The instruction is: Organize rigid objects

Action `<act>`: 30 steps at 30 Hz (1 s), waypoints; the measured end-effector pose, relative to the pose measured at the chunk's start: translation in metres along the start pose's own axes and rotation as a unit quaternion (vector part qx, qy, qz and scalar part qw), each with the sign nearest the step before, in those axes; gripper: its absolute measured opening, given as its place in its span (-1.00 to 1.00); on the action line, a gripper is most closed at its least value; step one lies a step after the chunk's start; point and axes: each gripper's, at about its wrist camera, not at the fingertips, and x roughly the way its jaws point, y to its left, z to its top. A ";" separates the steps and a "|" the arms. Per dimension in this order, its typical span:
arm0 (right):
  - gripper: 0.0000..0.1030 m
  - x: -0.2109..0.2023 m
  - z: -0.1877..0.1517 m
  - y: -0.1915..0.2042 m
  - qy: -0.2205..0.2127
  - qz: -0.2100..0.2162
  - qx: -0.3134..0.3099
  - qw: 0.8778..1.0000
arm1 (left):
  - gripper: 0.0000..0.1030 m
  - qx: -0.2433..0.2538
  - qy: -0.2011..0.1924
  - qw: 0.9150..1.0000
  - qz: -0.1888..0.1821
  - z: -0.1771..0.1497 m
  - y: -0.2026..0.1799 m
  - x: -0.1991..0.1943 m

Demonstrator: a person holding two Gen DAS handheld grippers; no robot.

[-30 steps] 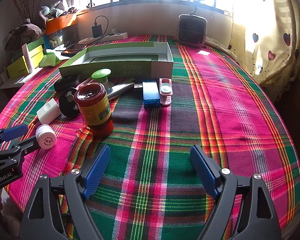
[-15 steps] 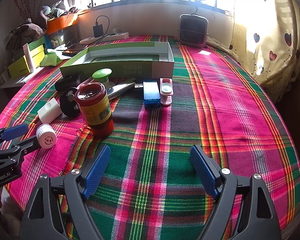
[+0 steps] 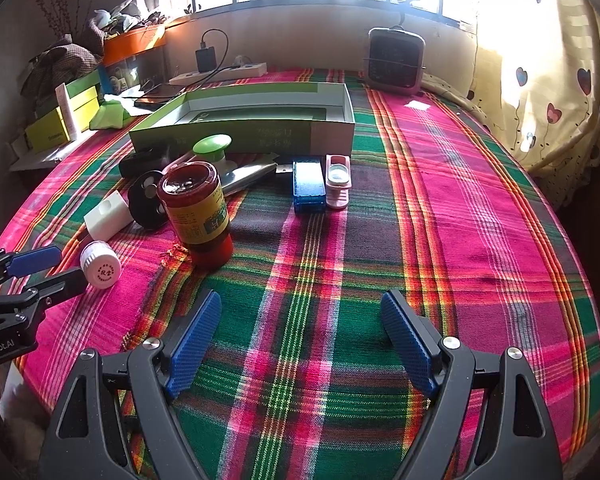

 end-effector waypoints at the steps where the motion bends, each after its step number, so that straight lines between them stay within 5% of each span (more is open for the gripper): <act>1: 0.60 -0.001 0.000 -0.001 -0.001 0.009 0.002 1.000 | 0.12 0.003 -0.002 1.000 -0.011 -0.001 -0.001 -0.002; 17: 0.59 0.001 0.032 0.028 -0.029 0.077 -0.065 0.994 | 0.11 0.038 0.005 0.997 -0.073 0.010 -0.025 0.002; 25: 0.16 0.009 0.043 0.034 -0.022 0.085 -0.075 0.993 | 0.10 0.040 0.010 0.995 -0.088 0.016 -0.028 0.009; 30: -0.12 0.010 0.042 0.031 -0.020 0.092 -0.068 0.993 | -0.08 0.034 0.011 0.995 -0.095 0.021 -0.026 0.013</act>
